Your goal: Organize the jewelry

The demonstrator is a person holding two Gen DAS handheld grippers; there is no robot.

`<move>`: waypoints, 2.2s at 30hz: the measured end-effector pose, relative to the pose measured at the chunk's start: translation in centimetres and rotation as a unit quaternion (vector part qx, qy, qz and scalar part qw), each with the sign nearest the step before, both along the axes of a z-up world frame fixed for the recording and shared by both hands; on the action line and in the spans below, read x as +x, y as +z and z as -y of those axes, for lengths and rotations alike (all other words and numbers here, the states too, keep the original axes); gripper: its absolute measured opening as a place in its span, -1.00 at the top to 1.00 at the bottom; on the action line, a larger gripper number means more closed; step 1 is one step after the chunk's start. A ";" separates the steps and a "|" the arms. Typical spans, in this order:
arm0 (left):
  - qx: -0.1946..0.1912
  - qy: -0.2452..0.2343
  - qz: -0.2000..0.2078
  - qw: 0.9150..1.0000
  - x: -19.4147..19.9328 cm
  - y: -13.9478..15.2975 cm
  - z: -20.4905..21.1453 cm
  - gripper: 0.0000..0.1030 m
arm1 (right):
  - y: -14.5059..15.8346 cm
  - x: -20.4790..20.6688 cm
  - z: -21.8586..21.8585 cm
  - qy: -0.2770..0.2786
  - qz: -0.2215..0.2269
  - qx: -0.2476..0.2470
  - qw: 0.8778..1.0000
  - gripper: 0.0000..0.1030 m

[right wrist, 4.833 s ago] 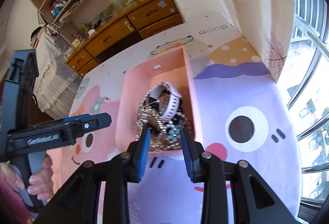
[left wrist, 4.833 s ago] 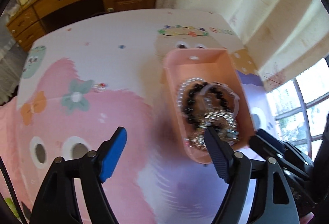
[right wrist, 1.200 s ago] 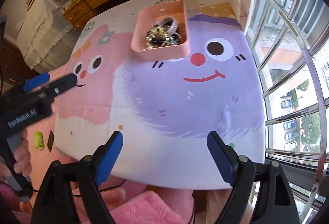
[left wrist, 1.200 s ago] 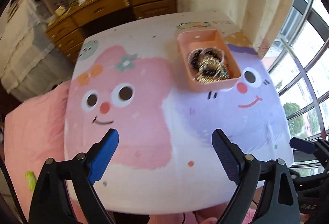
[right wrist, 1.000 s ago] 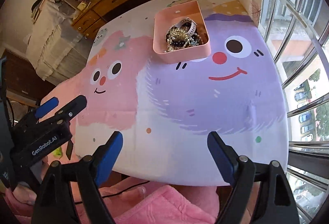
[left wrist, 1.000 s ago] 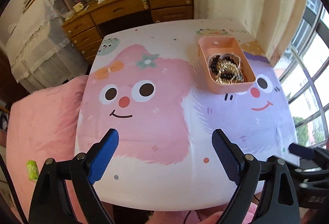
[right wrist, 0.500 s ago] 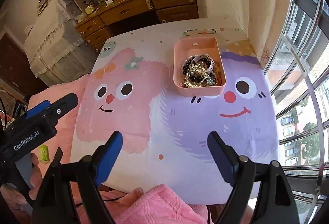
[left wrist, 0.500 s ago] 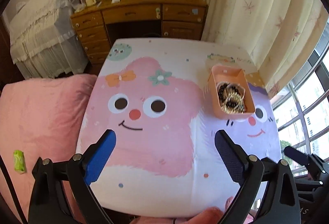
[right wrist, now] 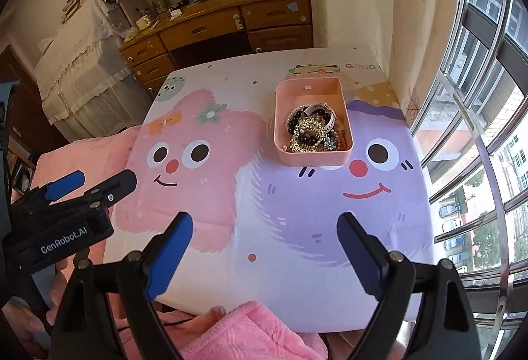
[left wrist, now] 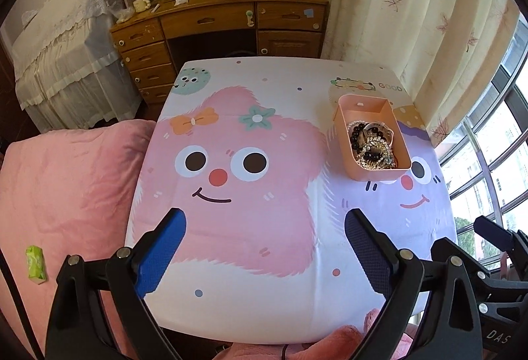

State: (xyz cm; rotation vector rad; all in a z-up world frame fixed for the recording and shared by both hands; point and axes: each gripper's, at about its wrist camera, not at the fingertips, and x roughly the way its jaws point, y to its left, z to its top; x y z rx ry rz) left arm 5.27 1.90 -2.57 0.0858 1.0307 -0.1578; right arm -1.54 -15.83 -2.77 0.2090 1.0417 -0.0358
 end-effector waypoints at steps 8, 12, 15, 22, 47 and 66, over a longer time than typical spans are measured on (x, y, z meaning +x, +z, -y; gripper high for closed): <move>0.002 -0.004 0.003 1.000 0.0 0.2 0.6 -0.99 | 0.4 -0.2 0.4 -0.001 0.014 -0.007 1.000 -0.82; 0.004 -0.007 0.003 1.000 -0.1 0.3 0.8 -0.99 | 0.8 -0.2 0.2 0.006 0.020 -0.017 1.000 -0.90; 0.006 -0.012 0.008 1.000 -0.3 0.5 1.2 -0.99 | 1.1 -0.2 0.4 0.007 0.025 -0.024 0.999 -0.96; 0.010 -0.014 0.013 1.000 -0.5 0.8 1.7 -0.99 | 1.7 -0.4 0.7 0.008 0.036 -0.023 0.999 -1.00; 0.010 -0.010 0.026 1.000 -1.3 1.1 2.1 -0.99 | 1.3 -0.7 1.0 0.010 0.030 -0.015 0.999 -1.00; 0.033 0.005 0.035 0.999 -2.4 1.7 2.5 -0.99 | 1.1 -0.8 1.4 0.020 0.029 -0.001 0.999 -1.00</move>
